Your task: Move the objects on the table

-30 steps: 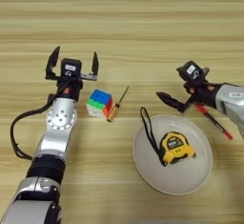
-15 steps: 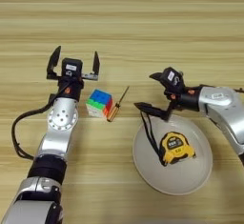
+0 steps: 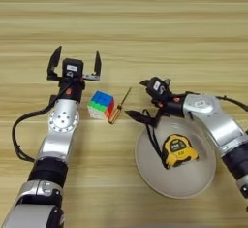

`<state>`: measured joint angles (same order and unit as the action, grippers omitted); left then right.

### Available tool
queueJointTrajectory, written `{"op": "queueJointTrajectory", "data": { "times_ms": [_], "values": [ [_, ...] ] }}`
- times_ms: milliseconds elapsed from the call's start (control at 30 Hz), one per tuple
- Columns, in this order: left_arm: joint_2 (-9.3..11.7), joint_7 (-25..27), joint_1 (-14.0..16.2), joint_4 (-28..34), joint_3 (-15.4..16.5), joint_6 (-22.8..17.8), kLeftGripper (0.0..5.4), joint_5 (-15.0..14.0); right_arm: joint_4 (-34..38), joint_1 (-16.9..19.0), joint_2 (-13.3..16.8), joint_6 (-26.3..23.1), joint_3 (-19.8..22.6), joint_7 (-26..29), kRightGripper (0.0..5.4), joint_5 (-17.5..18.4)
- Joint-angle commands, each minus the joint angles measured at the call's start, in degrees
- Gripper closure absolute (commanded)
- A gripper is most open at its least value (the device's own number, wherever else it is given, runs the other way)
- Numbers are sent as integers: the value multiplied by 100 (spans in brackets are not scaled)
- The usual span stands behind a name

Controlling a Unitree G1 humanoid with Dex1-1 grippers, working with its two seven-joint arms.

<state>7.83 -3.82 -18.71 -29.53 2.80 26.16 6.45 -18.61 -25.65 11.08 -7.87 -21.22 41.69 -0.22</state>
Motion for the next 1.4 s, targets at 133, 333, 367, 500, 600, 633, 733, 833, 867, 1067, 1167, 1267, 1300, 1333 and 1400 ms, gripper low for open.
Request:
{"op": "queueJointTrajectory", "data": {
  "times_ms": [133, 333, 367, 500, 600, 633, 733, 833, 867, 1067, 1167, 1267, 1300, 1333, 1400],
  "values": [
    [-35, -21, 63, 100, -18, -14, 0, -5, -689, -252, -183, 496, -91, -151, 2, -309],
    [-43, 79, 135, 204, -18, -89, 0, -76, -782, -237, -260, 626, 4, -228, 2, -312],
    [-49, 134, 154, 229, -20, -136, 0, -118, -779, -232, -271, 632, 4, -235, 2, -312],
    [-154, 518, 290, 373, -56, -572, 0, -443, -711, -234, -332, 622, 12, -271, 2, -297],
    [-301, 917, 484, 551, -107, -1201, 0, -834, -592, -226, -359, 568, 12, -276, 2, -287],
    [-317, 982, 530, 615, -125, -1327, 0, -875, -568, -222, -362, 555, 13, -275, 2, -287],
    [-381, 1157, 643, 752, -184, -1797, 0, -999, -510, -243, -377, 529, 24, -270, 2, -284],
    [-421, 1360, 719, 906, -214, -2216, 0, -1166, -486, -273, -386, 516, 50, -266, 2, -277],
    [-423, 1416, 743, 944, -232, -2368, 0, -1198, -474, -279, -388, 512, 59, -264, 2, -276],
    [-370, 1393, 777, 883, -332, -2897, 0, -1021, -342, -292, -417, 459, 96, -256, 2, -257],
    [-352, 1371, 779, 875, -342, -3005, 0, -985, -293, -286, -428, 439, 97, -257, 2, -255],
    [-332, 1369, 791, 869, -349, -3124, 0, -946, -241, -285, -436, 406, 101, -259, 2, -254],
    [-322, 1356, 802, 867, -358, -3151, 0, -918, -222, -285, -437, 397, 106, -259, 2, -252],
    [-314, 1342, 813, 868, -365, -3168, 0, -893, -204, -283, -437, 389, 110, -260, 2, -249],
    [-303, 1317, 835, 870, -373, -3174, 0, -847, -171, -276, -438, 377, 116, -261, 2, -243]
  ]
}}
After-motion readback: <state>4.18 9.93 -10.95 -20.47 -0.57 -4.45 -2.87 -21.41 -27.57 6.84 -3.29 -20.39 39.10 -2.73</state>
